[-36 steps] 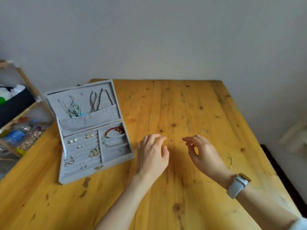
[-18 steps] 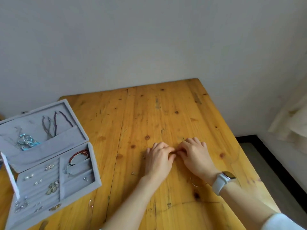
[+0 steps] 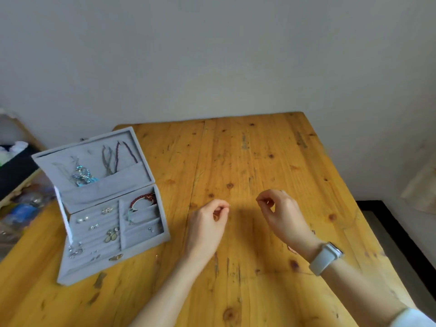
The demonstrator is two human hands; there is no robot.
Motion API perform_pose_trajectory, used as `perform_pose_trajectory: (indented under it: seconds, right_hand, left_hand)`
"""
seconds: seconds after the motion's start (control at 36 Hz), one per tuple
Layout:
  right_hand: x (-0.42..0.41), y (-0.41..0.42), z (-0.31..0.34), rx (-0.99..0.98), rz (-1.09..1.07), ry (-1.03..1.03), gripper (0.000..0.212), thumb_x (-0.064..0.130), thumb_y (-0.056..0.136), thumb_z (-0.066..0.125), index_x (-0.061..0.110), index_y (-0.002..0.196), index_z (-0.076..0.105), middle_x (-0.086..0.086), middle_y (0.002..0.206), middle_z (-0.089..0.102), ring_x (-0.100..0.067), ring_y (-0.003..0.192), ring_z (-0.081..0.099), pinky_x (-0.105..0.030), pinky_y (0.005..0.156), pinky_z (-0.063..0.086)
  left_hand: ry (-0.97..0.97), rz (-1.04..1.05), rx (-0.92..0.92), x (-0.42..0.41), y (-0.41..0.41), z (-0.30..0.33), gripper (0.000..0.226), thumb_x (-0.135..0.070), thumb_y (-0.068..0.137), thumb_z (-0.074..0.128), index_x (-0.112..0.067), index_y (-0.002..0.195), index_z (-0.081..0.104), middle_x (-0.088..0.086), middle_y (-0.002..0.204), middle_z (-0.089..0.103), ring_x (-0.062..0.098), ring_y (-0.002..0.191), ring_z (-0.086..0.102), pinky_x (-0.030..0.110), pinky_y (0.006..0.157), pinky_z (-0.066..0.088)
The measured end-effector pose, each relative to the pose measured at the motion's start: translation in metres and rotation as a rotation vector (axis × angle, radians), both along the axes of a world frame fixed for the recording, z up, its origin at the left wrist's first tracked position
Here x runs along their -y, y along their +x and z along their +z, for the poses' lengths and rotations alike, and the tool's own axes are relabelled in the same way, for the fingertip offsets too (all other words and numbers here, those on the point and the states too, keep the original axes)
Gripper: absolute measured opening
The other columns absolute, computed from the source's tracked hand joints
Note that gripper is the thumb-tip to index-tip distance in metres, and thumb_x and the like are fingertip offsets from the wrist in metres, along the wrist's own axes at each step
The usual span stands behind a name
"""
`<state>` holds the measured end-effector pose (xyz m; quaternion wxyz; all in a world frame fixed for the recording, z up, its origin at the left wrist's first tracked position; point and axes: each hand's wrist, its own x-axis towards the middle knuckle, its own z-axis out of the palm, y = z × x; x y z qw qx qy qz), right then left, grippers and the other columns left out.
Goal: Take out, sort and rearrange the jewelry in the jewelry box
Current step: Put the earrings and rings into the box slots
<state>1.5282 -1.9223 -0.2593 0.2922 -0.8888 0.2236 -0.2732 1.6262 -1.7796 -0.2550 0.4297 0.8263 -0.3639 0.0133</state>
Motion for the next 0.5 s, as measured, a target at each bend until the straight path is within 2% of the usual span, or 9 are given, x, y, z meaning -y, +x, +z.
perform_pose_trajectory:
  seconds: [0.08,0.17,0.22,0.28,0.39,0.44,0.5]
  right_hand:
    - [-0.03,0.015,0.006,0.019,0.074,0.009,0.011,0.006,0.086,0.057,0.012,0.088,0.065,0.006,0.081,0.058,-0.013,0.078,0.049,-0.017,0.069,0.033]
    - [-0.063,0.034,0.008,0.03,0.158,0.048,0.012,0.006,0.085,0.057,0.013,0.088,0.066,0.002,0.083,0.061,-0.013,0.079,0.048,-0.015,0.07,0.033]
    - [-0.086,0.049,0.009,0.033,0.216,0.077,0.012,0.005,0.084,0.058,0.012,0.088,0.066,0.001,0.084,0.062,-0.012,0.08,0.049,-0.016,0.073,0.033]
    - [-0.108,0.063,0.009,0.033,0.268,0.11,0.012,0.003,0.083,0.058,0.011,0.089,0.066,0.002,0.085,0.061,-0.012,0.081,0.05,-0.015,0.074,0.034]
    - [-0.15,0.088,0.009,0.035,0.364,0.166,0.015,-0.002,0.08,0.057,0.009,0.087,0.066,0.003,0.082,0.059,-0.013,0.079,0.05,-0.015,0.073,0.035]
    - [-0.166,0.1,0.006,0.032,0.394,0.174,0.016,-0.002,0.079,0.057,0.009,0.087,0.066,0.004,0.081,0.058,-0.012,0.078,0.05,-0.016,0.074,0.036]
    - [-0.179,0.11,0.002,0.019,0.415,0.167,0.016,0.001,0.079,0.057,0.011,0.087,0.066,0.005,0.081,0.059,-0.013,0.077,0.052,-0.022,0.077,0.041]
  left_hand:
    - [-0.04,0.103,-0.024,-0.042,0.013,0.001,0.011,-0.01,0.084,0.064,-0.017,0.089,0.072,-0.014,0.081,0.066,-0.007,0.072,0.057,0.004,0.069,0.042]
    - [-0.012,0.202,-0.031,-0.087,0.029,-0.003,0.014,-0.009,0.084,0.064,-0.016,0.093,0.073,-0.009,0.088,0.069,0.005,0.076,0.062,0.02,0.076,0.048]
    - [0.013,0.253,-0.009,-0.116,0.039,-0.004,0.016,-0.006,0.084,0.063,-0.013,0.094,0.073,-0.004,0.093,0.07,0.009,0.08,0.062,0.022,0.078,0.047]
    - [0.018,0.314,0.008,-0.143,0.047,-0.006,0.015,-0.005,0.083,0.064,-0.011,0.093,0.073,-0.002,0.092,0.071,0.01,0.078,0.061,0.023,0.078,0.047]
    - [0.007,0.412,-0.045,-0.186,0.063,-0.009,0.013,-0.006,0.082,0.066,-0.012,0.092,0.071,-0.005,0.082,0.069,0.013,0.077,0.065,0.037,0.081,0.052]
    - [0.008,0.439,-0.045,-0.2,0.07,-0.009,0.01,-0.006,0.081,0.067,-0.013,0.086,0.07,-0.007,0.078,0.067,0.013,0.075,0.064,0.035,0.079,0.052]
    - [0.02,0.45,-0.022,-0.208,0.075,-0.01,0.008,-0.005,0.079,0.069,-0.011,0.083,0.071,-0.003,0.078,0.07,0.01,0.072,0.062,0.025,0.076,0.049]
